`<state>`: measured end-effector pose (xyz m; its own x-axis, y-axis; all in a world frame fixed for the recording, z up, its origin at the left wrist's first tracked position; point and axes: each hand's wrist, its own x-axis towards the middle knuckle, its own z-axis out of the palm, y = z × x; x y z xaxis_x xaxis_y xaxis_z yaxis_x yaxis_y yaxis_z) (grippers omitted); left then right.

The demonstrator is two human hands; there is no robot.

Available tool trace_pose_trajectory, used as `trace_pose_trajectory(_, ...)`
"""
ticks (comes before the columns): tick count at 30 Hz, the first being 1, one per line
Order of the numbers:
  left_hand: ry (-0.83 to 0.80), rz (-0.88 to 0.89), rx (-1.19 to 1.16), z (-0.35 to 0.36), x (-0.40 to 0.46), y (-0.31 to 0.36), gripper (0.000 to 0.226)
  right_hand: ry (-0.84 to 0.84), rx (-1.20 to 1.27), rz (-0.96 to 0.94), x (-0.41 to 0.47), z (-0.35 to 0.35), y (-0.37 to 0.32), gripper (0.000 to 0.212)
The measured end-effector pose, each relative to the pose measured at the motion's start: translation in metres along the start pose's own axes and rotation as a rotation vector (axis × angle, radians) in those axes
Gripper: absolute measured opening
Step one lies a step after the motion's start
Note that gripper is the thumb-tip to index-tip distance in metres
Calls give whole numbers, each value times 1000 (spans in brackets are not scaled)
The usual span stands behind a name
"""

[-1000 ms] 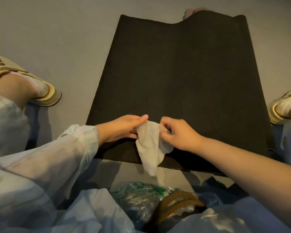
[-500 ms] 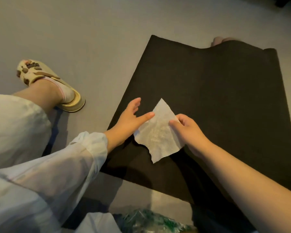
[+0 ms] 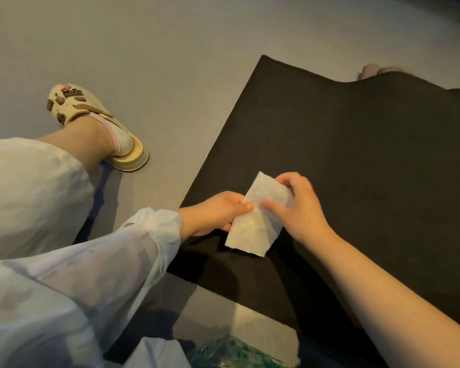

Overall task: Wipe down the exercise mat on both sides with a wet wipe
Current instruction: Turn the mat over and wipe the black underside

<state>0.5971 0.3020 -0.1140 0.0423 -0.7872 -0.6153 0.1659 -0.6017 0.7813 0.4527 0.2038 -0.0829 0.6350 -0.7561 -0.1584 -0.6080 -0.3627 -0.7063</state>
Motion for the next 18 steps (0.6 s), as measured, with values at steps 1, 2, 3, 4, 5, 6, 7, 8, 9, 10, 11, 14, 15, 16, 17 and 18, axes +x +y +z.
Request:
trace_pose_trajectory(1,5,-22,-46,-2,1,0,18,93,-113,-26,0,0,3,33)
trace_pose_trajectory(2,11,-33,-77,-3,2,0,17,179,-184,-57,-1,-1,5,34)
trace_pose_trajectory(3,18,-35,-94,-5,2,0,17,242,-222,-98,-2,-1,7,33)
trace_pose_trajectory(4,28,-31,-104,-6,2,1,17,281,-238,-151,-4,0,9,31)
trace_pose_trajectory(5,38,-23,-109,-7,1,1,17,291,-240,-216,-5,1,9,30)
trace_pose_trajectory(6,43,-9,-112,-8,1,1,18,264,-228,-278,-6,2,8,33)
trace_pose_trajectory(7,45,8,-114,-8,0,1,18,191,-207,-314,-7,4,6,39)
trace_pose_trajectory(8,46,30,-117,-9,-1,2,17,77,-199,-320,-8,6,4,51)
trace_pose_trajectory(9,46,53,-119,-10,-2,3,17,-44,-226,-313,-9,10,3,66)
trace_pose_trajectory(10,49,76,-128,-12,-3,4,19,-140,-287,-298,-10,13,3,79)
trace_pose_trajectory(11,61,94,-143,-13,-4,4,24,-205,-355,-277,-11,17,5,87)
trace_pose_trajectory(14,121,104,-127,-15,-2,5,44,-273,-332,-199,-12,22,10,72)
trace_pose_trajectory(15,131,100,-113,-16,-2,5,50,-274,-271,-179,-12,23,11,56)
trace_pose_trajectory(16,134,97,-96,-17,-1,5,54,-276,-227,-164,-12,23,10,39)
trace_pose_trajectory(17,137,103,-49,-18,-1,5,56,-279,-210,-155,-11,23,10,24)
trace_pose_trajectory(18,160,125,59,-19,-1,6,57,-286,-215,-152,-9,24,10,16)
